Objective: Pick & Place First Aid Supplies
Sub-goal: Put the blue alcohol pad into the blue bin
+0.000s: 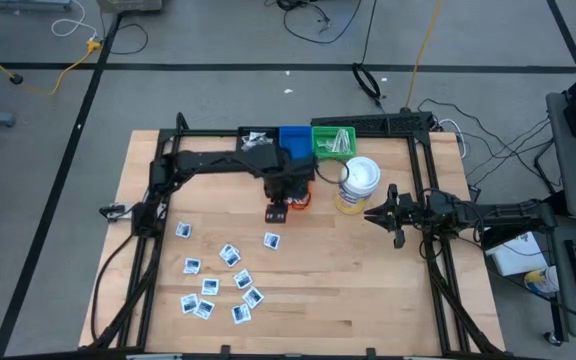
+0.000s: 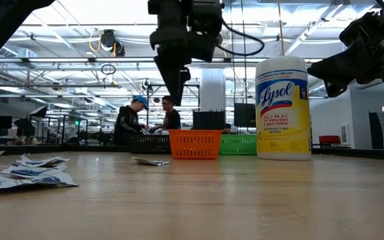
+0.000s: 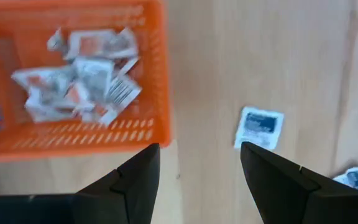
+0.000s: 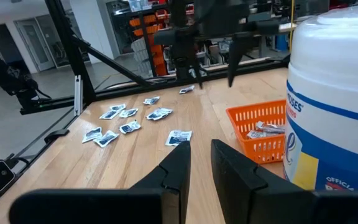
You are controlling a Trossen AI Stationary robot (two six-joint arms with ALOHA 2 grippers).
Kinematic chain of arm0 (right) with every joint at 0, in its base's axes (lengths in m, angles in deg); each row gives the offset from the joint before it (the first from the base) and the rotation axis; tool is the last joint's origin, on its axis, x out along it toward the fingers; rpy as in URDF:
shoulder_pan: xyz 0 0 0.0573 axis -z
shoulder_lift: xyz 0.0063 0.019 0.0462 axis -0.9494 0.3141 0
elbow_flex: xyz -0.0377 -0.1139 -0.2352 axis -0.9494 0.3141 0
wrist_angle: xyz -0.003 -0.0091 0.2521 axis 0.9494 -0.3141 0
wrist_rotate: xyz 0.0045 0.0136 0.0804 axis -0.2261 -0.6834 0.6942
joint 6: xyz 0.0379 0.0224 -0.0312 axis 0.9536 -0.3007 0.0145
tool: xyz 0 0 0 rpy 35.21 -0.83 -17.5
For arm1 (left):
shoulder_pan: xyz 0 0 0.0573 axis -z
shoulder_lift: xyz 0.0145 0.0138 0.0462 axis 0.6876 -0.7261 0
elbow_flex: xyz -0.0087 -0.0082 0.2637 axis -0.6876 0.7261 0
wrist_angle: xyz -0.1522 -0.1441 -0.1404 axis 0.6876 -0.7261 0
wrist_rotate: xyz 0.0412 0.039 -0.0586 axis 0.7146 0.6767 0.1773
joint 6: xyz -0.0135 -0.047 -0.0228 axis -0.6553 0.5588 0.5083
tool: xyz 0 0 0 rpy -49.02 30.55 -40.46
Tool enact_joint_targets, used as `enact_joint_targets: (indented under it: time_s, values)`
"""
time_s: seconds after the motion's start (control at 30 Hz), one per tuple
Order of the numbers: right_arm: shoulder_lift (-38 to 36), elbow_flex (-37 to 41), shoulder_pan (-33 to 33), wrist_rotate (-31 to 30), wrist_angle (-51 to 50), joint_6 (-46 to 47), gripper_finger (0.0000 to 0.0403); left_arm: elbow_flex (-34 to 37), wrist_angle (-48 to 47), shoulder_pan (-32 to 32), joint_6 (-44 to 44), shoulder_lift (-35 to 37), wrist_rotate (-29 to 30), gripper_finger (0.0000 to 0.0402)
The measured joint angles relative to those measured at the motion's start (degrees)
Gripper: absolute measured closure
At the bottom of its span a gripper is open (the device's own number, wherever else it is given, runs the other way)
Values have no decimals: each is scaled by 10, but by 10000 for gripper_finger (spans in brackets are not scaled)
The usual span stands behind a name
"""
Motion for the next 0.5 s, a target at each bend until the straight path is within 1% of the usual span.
enact_joint_targets:
  time_s: [0.1, 0.33, 0.5]
  values:
    - [0, 0, 0, 0, 0, 0, 344, 15, 3, 26, -1, 0, 0, 172]
    - [0, 0, 0, 0, 0, 0, 344, 92, 3, 85, 11, 0, 0, 172]
    - [0, 0, 0, 0, 0, 0, 344, 128, 37, 120, 12, 0, 0, 172]
